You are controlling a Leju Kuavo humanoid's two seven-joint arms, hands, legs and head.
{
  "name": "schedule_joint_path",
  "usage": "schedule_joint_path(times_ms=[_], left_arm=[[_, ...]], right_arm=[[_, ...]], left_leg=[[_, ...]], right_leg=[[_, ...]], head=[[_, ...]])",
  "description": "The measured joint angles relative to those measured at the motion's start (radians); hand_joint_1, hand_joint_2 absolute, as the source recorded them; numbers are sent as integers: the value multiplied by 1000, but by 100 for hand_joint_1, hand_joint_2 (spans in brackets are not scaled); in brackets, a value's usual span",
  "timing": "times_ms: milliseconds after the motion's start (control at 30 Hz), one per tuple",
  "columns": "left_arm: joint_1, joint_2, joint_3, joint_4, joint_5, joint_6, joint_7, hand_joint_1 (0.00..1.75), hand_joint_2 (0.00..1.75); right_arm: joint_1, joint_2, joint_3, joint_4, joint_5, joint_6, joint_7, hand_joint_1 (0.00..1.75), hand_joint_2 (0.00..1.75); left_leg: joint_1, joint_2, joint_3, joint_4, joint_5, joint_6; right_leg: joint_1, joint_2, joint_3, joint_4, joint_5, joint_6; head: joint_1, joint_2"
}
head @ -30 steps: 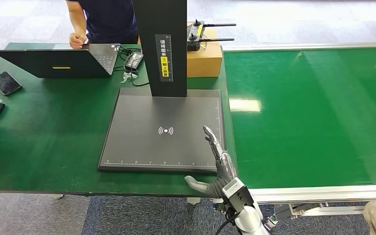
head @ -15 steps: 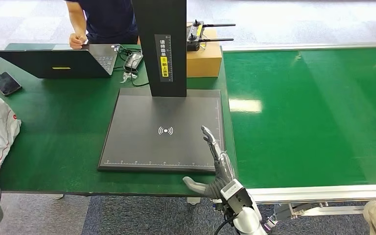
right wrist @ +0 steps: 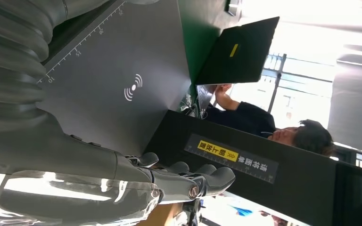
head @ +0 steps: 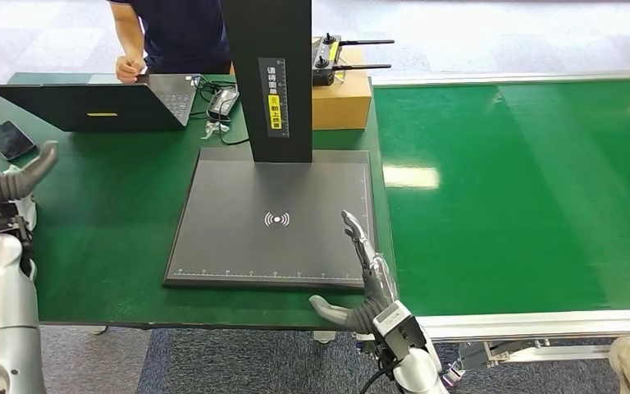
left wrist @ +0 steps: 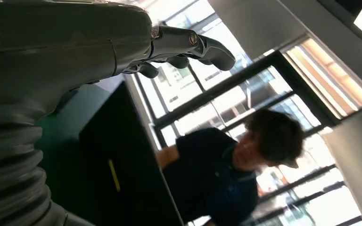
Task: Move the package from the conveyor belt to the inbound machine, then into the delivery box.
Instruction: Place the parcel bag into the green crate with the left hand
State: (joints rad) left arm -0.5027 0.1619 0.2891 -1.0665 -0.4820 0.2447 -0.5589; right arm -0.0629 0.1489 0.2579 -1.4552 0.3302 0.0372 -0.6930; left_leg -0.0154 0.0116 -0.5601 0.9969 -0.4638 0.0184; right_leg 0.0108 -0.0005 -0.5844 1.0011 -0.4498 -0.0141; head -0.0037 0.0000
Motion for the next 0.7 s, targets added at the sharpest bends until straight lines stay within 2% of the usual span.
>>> schedule_joint_path(times_ms=[133, 267, 467, 700], left_arm=[[155, -30, -100, -208, 46, -79, -21, 0, 175], [278, -58, -183, -339, 43, -123, -44, 0, 175], [390, -91, -329, -374, 23, -152, -91, 0, 175], [450, -148, -436, -368, 14, -172, -92, 0, 175]], right_arm=[[11, 0, -11, -8, 3, 2, 1, 0, 175], [20, 0, -19, -10, 6, 1, 1, 0, 175], [31, 0, -32, -22, 19, -4, 1, 0, 175], [35, 0, -43, -33, 27, -4, 6, 0, 175]], left_leg=[[0, 0, 0, 0, -1, 0], [0, 0, 0, 0, -1, 0], [0, 0, 0, 0, -1, 0], [0, 0, 0, 0, -1, 0]], right_leg=[[0, 0, 0, 0, 0, 0], [0, 0, 0, 0, -1, 0], [0, 0, 0, -1, 0, 1], [0, 0, 0, -1, 0, 1]], head=[[0, 0], [0, 0], [0, 0], [0, 0]])
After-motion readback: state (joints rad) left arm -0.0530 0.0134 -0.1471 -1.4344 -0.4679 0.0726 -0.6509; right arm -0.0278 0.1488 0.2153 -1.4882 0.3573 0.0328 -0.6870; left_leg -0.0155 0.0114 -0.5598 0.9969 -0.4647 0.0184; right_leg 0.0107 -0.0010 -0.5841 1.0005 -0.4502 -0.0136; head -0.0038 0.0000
